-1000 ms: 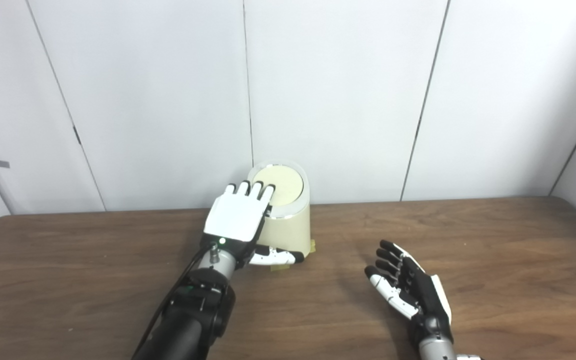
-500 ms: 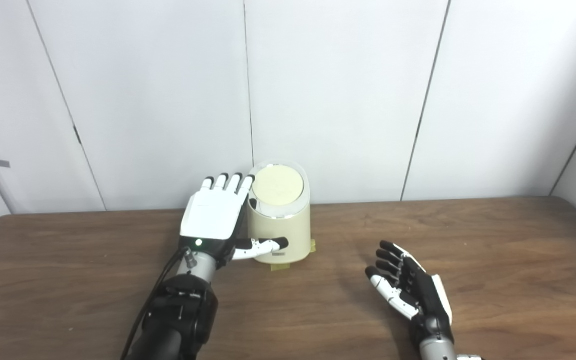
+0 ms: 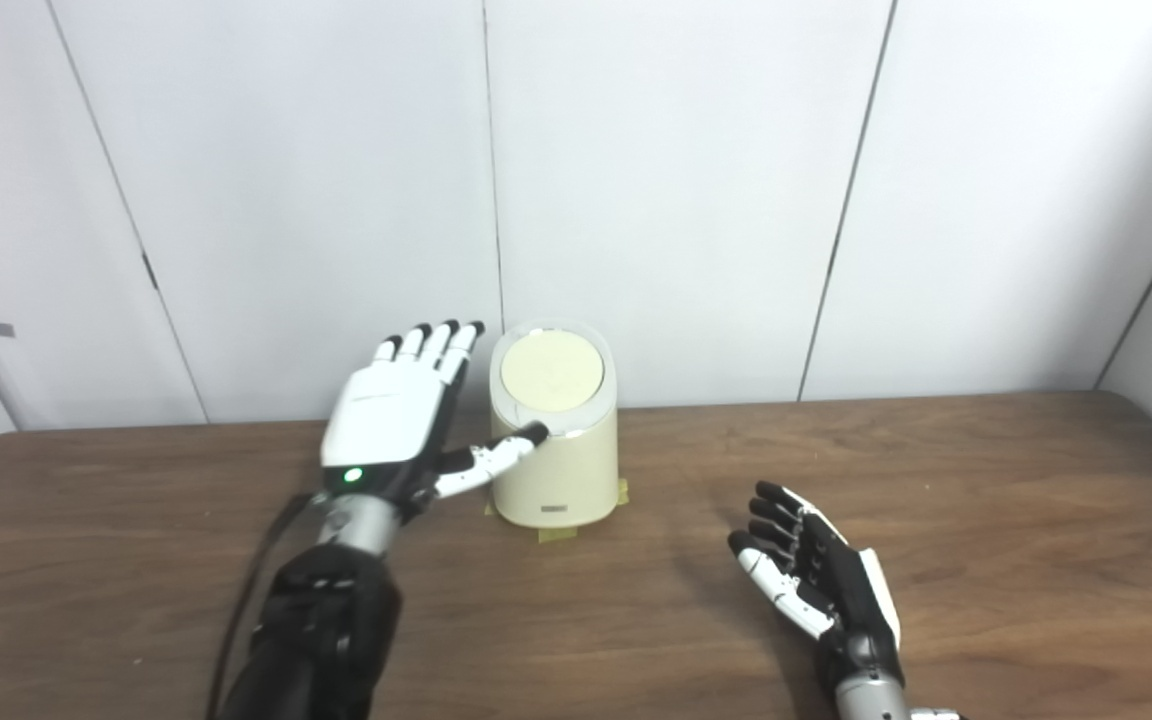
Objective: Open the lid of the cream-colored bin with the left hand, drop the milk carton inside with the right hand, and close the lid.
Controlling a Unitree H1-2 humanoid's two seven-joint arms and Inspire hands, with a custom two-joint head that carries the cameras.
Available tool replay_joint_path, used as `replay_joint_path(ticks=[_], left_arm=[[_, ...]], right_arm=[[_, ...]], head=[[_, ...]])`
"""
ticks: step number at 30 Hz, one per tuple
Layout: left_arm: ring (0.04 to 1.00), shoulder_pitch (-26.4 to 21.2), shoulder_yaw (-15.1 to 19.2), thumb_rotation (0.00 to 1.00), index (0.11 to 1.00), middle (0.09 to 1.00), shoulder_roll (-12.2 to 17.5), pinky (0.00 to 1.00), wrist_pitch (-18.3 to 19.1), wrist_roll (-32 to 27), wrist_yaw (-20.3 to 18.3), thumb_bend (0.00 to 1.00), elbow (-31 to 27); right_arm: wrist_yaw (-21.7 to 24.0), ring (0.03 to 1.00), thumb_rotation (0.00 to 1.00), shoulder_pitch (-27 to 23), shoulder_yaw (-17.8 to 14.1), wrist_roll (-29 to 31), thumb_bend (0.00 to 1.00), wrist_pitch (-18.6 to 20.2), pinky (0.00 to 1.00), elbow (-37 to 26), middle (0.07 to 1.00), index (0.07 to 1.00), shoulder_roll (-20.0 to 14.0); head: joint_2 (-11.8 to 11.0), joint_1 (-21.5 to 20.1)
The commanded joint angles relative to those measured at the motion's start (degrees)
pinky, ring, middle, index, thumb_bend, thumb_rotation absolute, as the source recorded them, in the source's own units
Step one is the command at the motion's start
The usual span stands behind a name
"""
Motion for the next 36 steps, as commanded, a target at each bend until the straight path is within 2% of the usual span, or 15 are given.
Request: replay_joint_path(ticks=[1, 3, 4, 6, 8, 11, 14, 20, 23, 29, 36], left_arm=[[0.890, 1.0, 3.3, 0.78, 0.878, 0.885, -0.5, 0.71, -6.3, -9.8, 6.3, 0.42, -1.3], [0.854, 3.1, 5.7, 0.76, 0.851, 0.863, -1.0, 0.68, -10.1, -17.4, 7.6, 0.36, -0.6], [0.839, 3.7, 6.2, 0.79, 0.837, 0.853, -1.1, 0.69, -11.3, -19.5, 8.0, 0.32, -0.4], [0.821, 6.2, 7.3, 0.82, 0.821, 0.836, -1.0, 0.70, -16.1, -23.2, 10.7, 0.28, 0.9], [0.804, 8.1, 8.0, 0.84, 0.808, 0.817, -1.2, 0.70, -19.5, -25.9, 12.6, 0.24, 1.8], [0.805, 10.4, 8.8, 0.88, 0.809, 0.819, -2.2, 0.71, -22.0, -30.9, 13.3, 0.21, 2.2], [0.805, 12.0, 9.1, 0.81, 0.808, 0.819, -2.7, 0.71, -25.3, -37.0, 12.4, 0.18, 3.3], [0.814, 14.7, 9.1, 0.88, 0.818, 0.831, -3.2, 0.71, -27.5, -40.0, 12.3, 0.20, 4.8], [0.820, 16.8, 8.9, 0.80, 0.827, 0.838, -3.4, 0.71, -28.6, -39.1, 12.9, 0.19, 5.8], [0.848, 18.7, 9.0, 0.75, 0.845, 0.863, -4.3, 0.76, -27.2, -41.4, 11.7, 0.19, 6.8], [0.854, 20.1, 8.6, 0.71, 0.852, 0.864, -5.2, 0.77, -25.8, -43.2, 11.2, 0.18, 8.0]], right_arm=[[-0.3, 0.790, 0.32, -1.6, 0.0, 0.0, 0.27, -1.0, 0.72, -1.4, 0.800, 0.787, 0.2], [0.0, 0.794, 0.31, -1.6, -0.2, 0.6, 0.26, -1.1, 0.73, -1.4, 0.803, 0.791, 0.2], [0.1, 0.795, 0.29, -1.6, -0.3, 1.0, 0.26, -1.2, 0.73, -1.4, 0.804, 0.792, 0.2], [0.2, 0.796, 0.28, -1.6, -0.3, 1.1, 0.26, -1.0, 0.73, -1.6, 0.805, 0.793, 0.2], [0.1, 0.794, 0.30, -1.6, -0.3, 1.0, 0.26, -1.1, 0.73, -1.4, 0.802, 0.790, 0.2], [0.1, 0.797, 0.32, -1.6, -0.4, 1.3, 0.26, -1.6, 0.74, -1.0, 0.806, 0.792, 0.2], [-0.1, 0.794, 0.33, -1.6, -0.3, 0.9, 0.26, -1.5, 0.73, -1.2, 0.805, 0.792, 0.3], [0.2, 0.799, 0.32, -1.2, -0.1, 0.9, 0.25, -1.9, 0.74, -1.6, 0.810, 0.800, 0.1], [0.4, 0.798, 0.33, -1.1, -0.1, 1.0, 0.26, -2.0, 0.73, -1.9, 0.806, 0.798, -0.1], [0.7, 0.797, 0.34, -0.8, -0.4, 1.2, 0.26, -2.3, 0.73, -2.1, 0.805, 0.796, -0.5], [0.9, 0.792, 0.29, -0.3, -0.8, 2.0, 0.25, -2.3, 0.72, -3.0, 0.805, 0.790, -0.7]], head=[[0.2, 0.2], [0.2, 0.2], [0.2, 0.2], [0.3, 0.1], [0.3, 0.0], [0.2, -0.1], [0.2, -0.2], [0.5, -0.4], [0.7, -0.5], [0.9, -0.8], [1.2, -0.8]])
